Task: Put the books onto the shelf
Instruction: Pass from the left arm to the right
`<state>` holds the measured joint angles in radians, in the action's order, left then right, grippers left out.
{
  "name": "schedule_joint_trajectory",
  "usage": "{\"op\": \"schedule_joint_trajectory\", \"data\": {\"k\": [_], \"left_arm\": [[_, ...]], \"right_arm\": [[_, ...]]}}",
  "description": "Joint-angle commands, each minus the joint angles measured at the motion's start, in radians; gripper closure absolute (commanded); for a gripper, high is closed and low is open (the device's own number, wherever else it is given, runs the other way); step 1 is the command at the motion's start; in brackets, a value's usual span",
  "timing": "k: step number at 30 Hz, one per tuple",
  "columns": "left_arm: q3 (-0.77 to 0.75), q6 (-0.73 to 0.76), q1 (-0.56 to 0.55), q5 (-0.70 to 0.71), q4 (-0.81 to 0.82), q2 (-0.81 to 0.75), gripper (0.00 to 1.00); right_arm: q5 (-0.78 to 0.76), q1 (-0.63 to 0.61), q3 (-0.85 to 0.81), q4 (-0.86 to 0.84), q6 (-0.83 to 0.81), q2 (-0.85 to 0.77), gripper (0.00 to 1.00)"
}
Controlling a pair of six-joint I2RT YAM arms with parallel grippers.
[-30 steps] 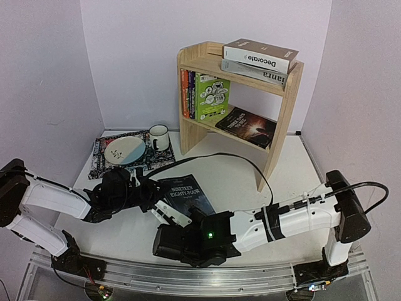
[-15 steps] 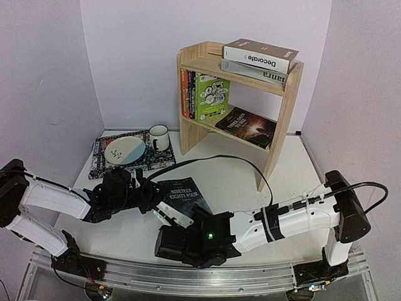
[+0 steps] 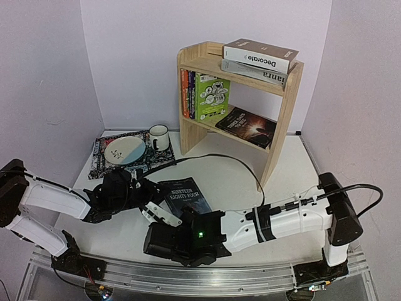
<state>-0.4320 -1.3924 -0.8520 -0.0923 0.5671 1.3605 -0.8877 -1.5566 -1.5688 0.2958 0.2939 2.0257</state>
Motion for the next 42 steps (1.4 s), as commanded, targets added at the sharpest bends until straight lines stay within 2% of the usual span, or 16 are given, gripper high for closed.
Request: {"op": "schedule_joint_trajectory", "data": {"k": [1, 9, 13, 15, 25, 29, 33, 35, 37, 42], "left_arm": [[-0.054, -0.014, -0.004, 0.023, 0.121, -0.051, 0.96], [-0.048, -0.014, -0.004, 0.028, 0.118, -0.064, 0.96], [-0.047, -0.015, -0.004, 0.028, 0.116, -0.066, 0.95], [-0.047, -0.017, -0.004, 0.03, 0.115, -0.067, 0.95], [-0.045, -0.024, -0.004, 0.037, 0.111, -0.078, 0.95], [-0.038, -0.025, -0.004, 0.042, 0.111, -0.082, 0.94], [-0.033, -0.033, -0.007, 0.048, 0.11, -0.082, 0.94], [-0.032, -0.041, -0.012, 0.06, 0.11, -0.082, 0.94], [-0.034, -0.045, -0.018, 0.071, 0.11, -0.084, 0.94], [-0.029, -0.044, -0.02, 0.083, 0.109, -0.105, 0.9]], "right_arm": [[0.0, -0.004, -0.035, 0.018, -0.01, 0.059, 0.24], [-0.112, 0.007, -0.01, 0.047, 0.004, 0.075, 0.3], [-0.143, 0.012, -0.026, 0.074, 0.003, 0.088, 0.48], [-0.153, 0.012, -0.034, 0.08, -0.003, 0.093, 0.53], [-0.163, 0.042, -0.051, 0.104, -0.038, 0.126, 0.51], [-0.18, 0.05, -0.068, 0.104, -0.054, 0.138, 0.59], [-0.183, 0.054, -0.114, 0.105, -0.082, 0.159, 0.44], [-0.175, 0.056, -0.137, 0.105, -0.089, 0.169, 0.44], [-0.171, 0.059, -0.153, 0.104, -0.088, 0.174, 0.52], [-0.177, 0.067, -0.136, 0.105, -0.073, 0.163, 0.88]]}}
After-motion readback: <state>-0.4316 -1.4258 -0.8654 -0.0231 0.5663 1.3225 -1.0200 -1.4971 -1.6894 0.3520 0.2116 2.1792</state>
